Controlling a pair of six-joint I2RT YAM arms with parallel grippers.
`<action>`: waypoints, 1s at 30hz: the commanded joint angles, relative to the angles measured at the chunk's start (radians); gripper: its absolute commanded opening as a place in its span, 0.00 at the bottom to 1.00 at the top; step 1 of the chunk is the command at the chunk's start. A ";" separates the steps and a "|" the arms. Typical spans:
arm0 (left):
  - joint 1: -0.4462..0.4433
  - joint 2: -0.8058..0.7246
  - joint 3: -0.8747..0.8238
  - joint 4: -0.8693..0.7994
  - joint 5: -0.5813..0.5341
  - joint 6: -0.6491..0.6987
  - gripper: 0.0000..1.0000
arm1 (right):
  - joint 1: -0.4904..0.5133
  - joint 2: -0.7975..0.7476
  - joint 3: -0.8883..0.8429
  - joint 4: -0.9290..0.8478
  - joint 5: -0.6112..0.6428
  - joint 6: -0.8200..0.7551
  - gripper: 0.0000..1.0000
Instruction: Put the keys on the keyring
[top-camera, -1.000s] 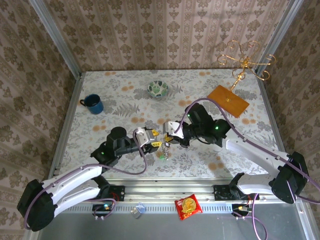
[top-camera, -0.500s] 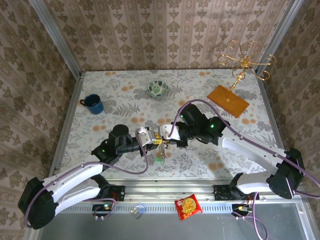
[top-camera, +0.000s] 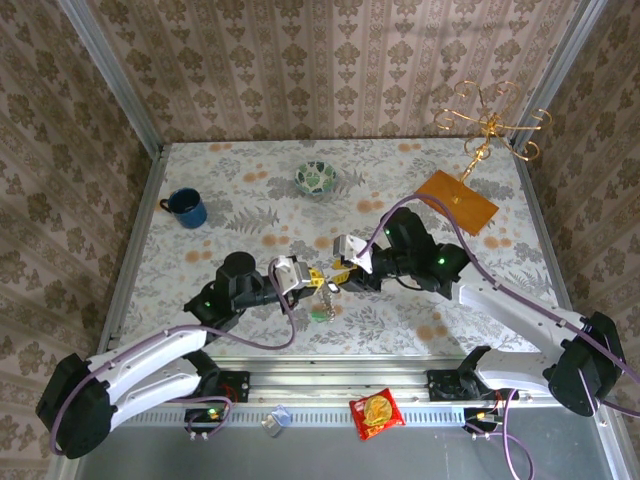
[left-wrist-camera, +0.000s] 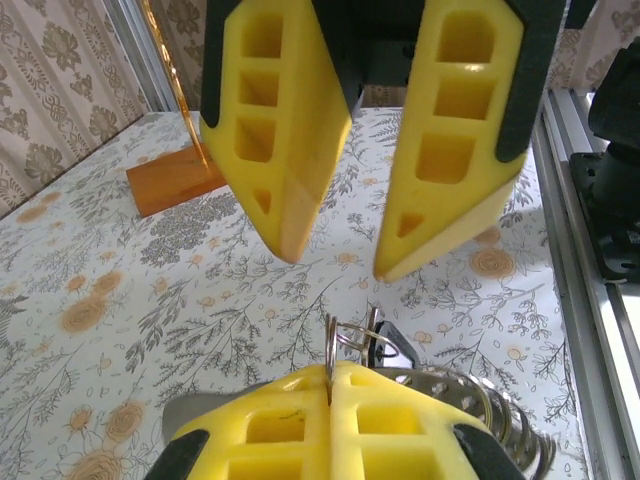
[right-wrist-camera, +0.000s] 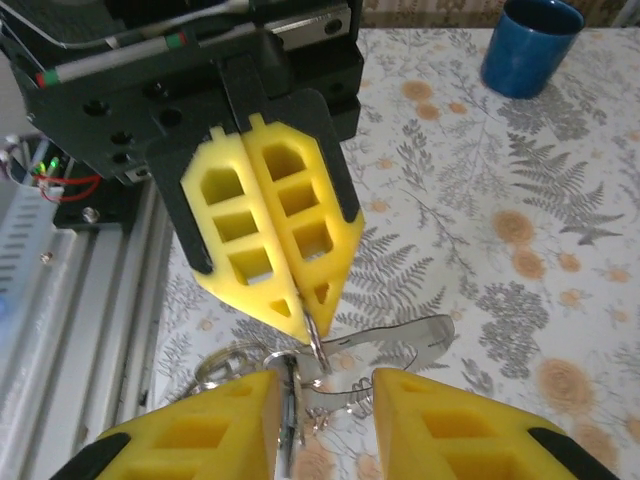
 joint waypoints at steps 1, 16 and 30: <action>0.006 -0.021 -0.023 0.127 0.021 -0.052 0.00 | -0.005 -0.009 -0.036 0.091 -0.054 0.092 0.32; 0.007 -0.017 -0.072 0.232 0.037 -0.090 0.00 | -0.003 0.005 -0.088 0.184 -0.039 0.127 0.31; 0.008 -0.017 -0.077 0.243 0.027 -0.083 0.00 | -0.007 -0.023 -0.123 0.118 -0.035 0.127 0.34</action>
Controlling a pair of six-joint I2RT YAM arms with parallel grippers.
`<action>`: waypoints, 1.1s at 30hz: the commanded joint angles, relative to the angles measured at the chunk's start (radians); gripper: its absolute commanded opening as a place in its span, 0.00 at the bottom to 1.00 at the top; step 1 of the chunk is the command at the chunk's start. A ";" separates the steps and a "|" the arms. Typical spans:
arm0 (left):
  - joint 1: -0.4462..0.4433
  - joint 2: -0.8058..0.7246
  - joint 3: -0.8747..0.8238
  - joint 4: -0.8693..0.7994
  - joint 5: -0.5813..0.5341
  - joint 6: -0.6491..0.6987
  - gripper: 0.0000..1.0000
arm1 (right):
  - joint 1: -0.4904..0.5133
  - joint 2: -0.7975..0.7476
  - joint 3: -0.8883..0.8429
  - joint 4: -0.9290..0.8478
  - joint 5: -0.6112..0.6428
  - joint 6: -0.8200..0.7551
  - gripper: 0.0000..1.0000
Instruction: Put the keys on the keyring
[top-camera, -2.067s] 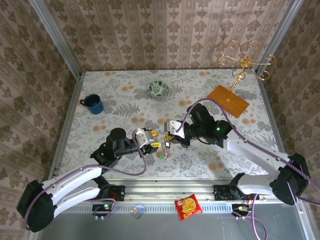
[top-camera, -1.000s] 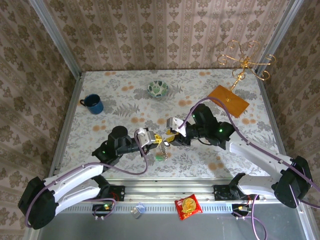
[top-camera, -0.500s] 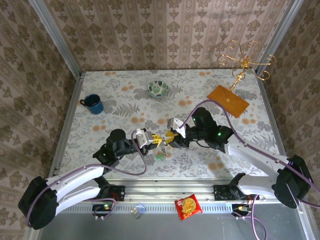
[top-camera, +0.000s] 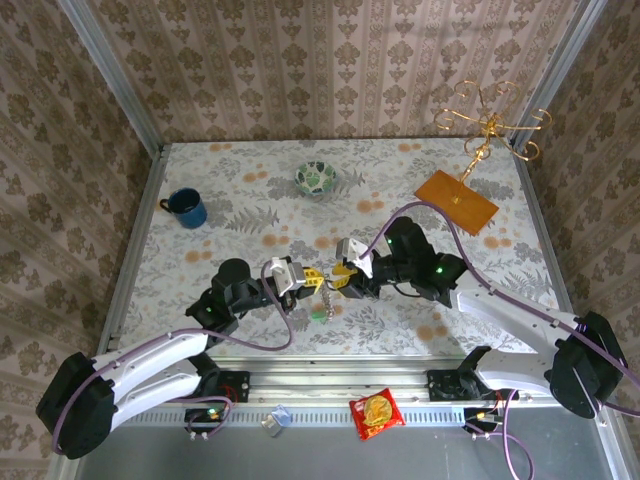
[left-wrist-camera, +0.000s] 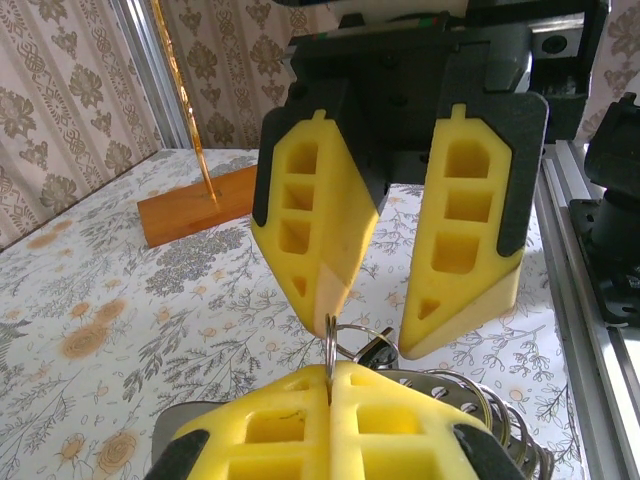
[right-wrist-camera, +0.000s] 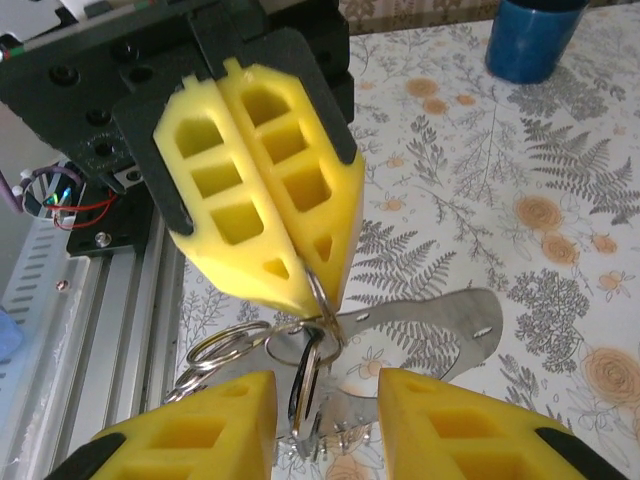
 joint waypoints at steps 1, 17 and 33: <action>0.009 -0.017 -0.009 0.069 0.016 -0.011 0.00 | -0.003 -0.004 -0.011 -0.015 -0.018 0.021 0.34; 0.009 -0.016 -0.015 0.095 0.007 -0.026 0.00 | 0.006 0.028 0.014 -0.052 0.046 -0.027 0.01; 0.007 0.007 -0.020 0.127 0.004 -0.028 0.00 | 0.004 0.055 0.026 -0.064 0.013 -0.042 0.00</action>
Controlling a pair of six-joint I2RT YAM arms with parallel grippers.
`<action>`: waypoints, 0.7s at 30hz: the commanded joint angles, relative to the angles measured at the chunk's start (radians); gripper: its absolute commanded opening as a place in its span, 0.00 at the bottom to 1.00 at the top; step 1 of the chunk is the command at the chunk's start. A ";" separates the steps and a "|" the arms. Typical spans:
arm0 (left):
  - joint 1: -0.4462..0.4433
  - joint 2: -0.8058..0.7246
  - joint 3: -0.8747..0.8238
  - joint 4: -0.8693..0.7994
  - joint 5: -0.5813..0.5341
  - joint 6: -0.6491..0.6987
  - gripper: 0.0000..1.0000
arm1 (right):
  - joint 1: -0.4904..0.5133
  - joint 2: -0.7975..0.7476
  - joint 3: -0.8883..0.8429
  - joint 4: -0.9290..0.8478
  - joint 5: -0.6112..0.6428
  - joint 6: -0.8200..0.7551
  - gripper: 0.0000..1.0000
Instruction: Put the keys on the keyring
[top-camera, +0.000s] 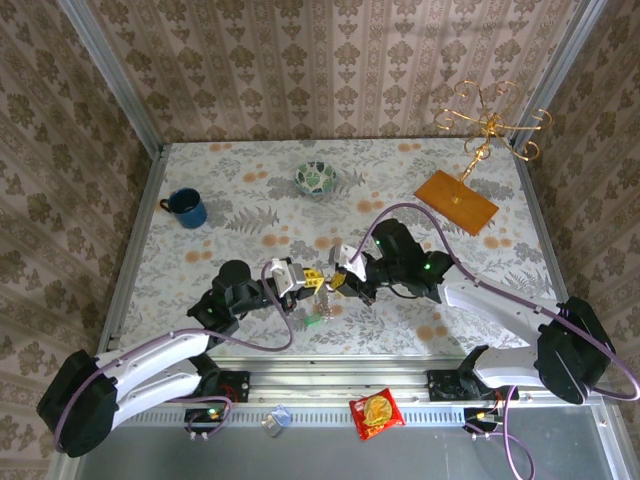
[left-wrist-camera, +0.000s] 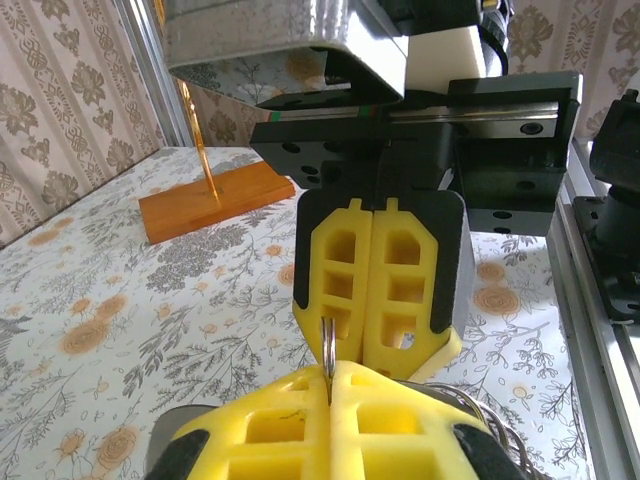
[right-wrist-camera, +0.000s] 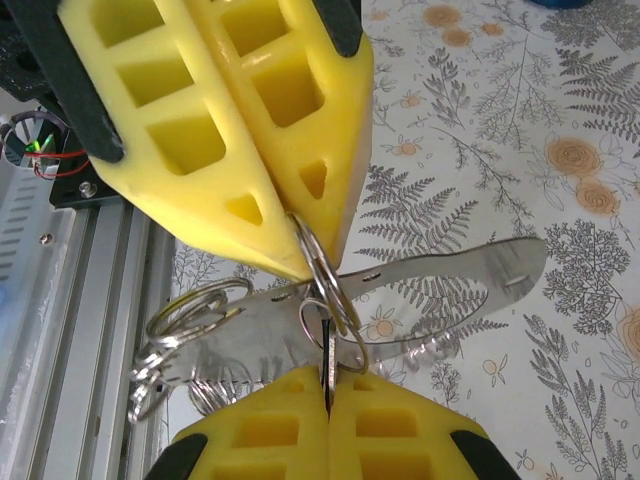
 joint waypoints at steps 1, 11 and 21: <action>0.006 -0.007 -0.001 0.085 0.008 -0.026 0.00 | -0.017 -0.046 -0.002 -0.010 -0.016 0.010 0.00; 0.005 -0.014 -0.006 0.088 0.020 -0.035 0.00 | -0.043 -0.151 -0.052 0.043 -0.046 0.021 0.29; 0.006 -0.011 -0.009 0.101 0.038 -0.045 0.00 | -0.043 -0.114 -0.052 0.175 -0.081 0.091 0.29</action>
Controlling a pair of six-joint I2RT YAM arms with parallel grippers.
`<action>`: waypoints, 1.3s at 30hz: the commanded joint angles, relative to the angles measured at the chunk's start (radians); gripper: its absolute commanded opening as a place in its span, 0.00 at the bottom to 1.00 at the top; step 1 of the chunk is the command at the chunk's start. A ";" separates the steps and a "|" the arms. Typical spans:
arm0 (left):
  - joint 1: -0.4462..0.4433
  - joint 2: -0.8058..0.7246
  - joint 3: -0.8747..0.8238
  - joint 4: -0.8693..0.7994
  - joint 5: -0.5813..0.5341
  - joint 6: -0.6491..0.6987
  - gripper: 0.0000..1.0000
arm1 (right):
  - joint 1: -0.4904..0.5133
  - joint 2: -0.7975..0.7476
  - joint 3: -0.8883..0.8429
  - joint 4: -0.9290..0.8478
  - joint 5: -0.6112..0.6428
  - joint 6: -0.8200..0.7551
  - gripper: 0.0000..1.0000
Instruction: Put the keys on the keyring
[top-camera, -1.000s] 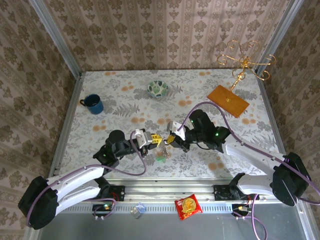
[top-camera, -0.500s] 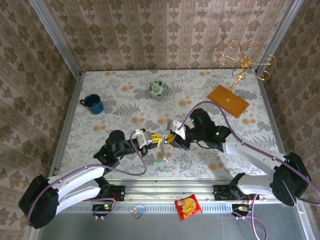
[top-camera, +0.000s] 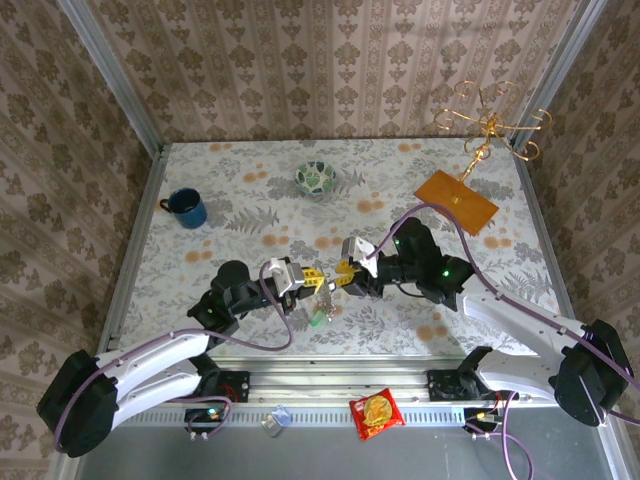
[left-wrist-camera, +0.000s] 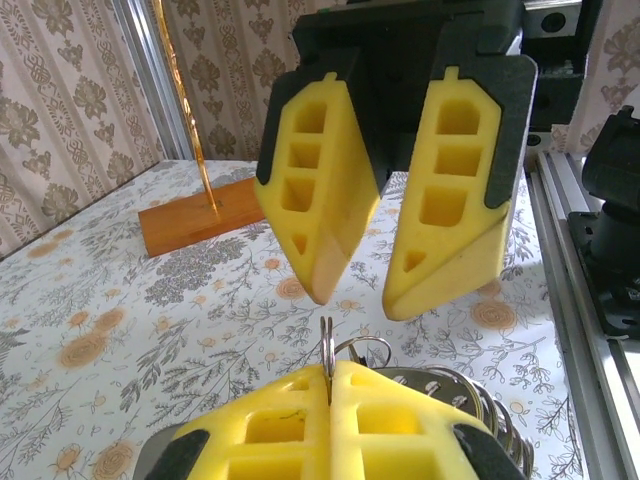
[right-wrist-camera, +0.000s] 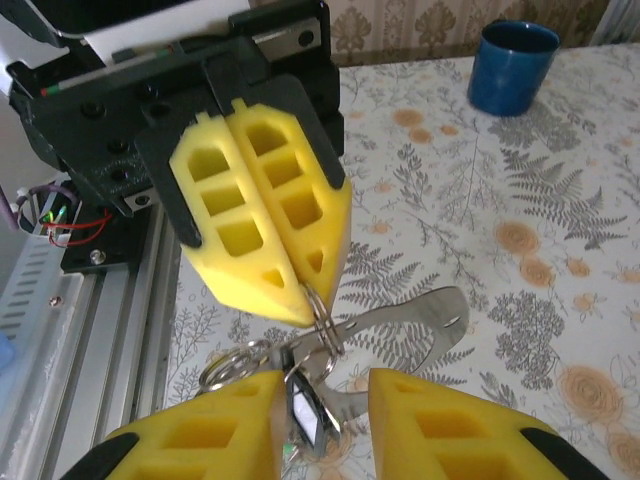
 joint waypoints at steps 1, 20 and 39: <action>0.005 -0.011 -0.004 0.069 0.030 -0.024 0.00 | -0.005 0.018 0.000 0.058 -0.024 0.032 0.28; 0.005 0.002 -0.007 0.093 0.046 -0.037 0.00 | -0.001 0.089 0.032 0.108 -0.083 0.044 0.23; 0.005 -0.015 -0.002 0.030 -0.019 -0.026 0.15 | 0.000 0.081 0.071 -0.010 -0.113 -0.051 0.00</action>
